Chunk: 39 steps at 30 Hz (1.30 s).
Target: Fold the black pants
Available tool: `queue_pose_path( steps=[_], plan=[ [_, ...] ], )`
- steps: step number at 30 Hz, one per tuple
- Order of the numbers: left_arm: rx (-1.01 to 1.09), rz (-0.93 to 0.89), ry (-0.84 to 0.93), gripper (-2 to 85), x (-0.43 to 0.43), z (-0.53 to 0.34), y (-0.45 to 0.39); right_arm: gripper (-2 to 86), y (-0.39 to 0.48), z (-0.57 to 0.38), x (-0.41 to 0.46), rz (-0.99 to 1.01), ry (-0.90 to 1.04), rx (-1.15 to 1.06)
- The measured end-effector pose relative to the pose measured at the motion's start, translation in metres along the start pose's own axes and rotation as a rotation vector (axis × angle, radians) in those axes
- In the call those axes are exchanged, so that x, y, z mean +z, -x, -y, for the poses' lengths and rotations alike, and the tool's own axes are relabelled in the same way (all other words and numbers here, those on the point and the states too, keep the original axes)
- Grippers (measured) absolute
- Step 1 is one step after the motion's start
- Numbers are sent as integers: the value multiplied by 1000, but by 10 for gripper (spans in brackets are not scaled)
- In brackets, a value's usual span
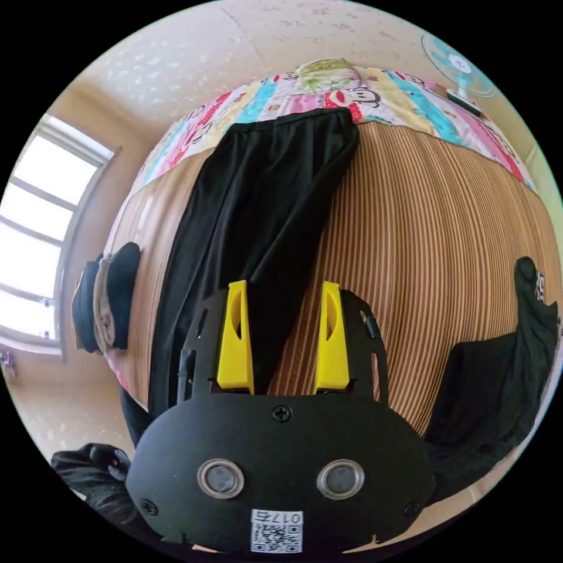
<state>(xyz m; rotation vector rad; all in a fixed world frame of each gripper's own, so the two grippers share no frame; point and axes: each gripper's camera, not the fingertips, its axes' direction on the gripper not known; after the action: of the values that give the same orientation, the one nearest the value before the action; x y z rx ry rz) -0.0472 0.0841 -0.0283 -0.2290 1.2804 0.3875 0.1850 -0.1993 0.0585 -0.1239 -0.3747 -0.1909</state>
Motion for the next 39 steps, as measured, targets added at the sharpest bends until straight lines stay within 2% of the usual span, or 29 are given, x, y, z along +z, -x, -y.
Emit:
queue_pose_path(
  steps=[3,4,5,6,8,9,11,14,17,19,22,24,28,32,36,39],
  plan=[
    [-9,-126,-87,-2,-5,-9,15,124,-3,35,19,89,-57,169],
    [-21,-182,-127,-2,-8,-15,22,93,7,42,16,59,-111,198],
    [-29,-203,-145,-2,-9,-19,26,53,32,48,8,-52,-187,179],
    [-43,-229,-176,-2,-14,-26,31,49,49,51,4,-122,-218,149],
    [-59,-233,-202,-2,-22,-38,35,37,138,62,4,-315,-286,-115],
    [-67,-220,-207,-2,-29,-46,36,35,162,63,7,-329,-290,-193],
    [-73,-177,-210,-1,-39,-60,34,34,244,63,24,-283,-272,-439],
    [-158,-85,-173,6,-44,-86,43,42,291,66,59,-118,-147,-525],
    [-360,106,2,25,-34,-111,70,64,288,58,90,6,8,-497],
    [-414,238,89,38,-34,-125,73,72,275,33,85,81,-8,-484],
    [-405,300,43,49,-50,-127,62,78,236,-38,53,190,-90,-463],
    [-367,368,-23,58,-62,-117,53,83,202,-92,31,192,-131,-409],
    [-231,589,-133,75,-70,-72,29,98,119,-214,8,205,-130,-165],
    [-214,643,73,81,-28,-30,31,109,100,-314,11,225,-74,-93],
    [-173,766,90,88,3,-25,4,96,121,-366,18,213,-37,-196],
    [-176,841,62,78,9,-26,-23,70,132,-380,10,99,-72,-203]
  ],
)
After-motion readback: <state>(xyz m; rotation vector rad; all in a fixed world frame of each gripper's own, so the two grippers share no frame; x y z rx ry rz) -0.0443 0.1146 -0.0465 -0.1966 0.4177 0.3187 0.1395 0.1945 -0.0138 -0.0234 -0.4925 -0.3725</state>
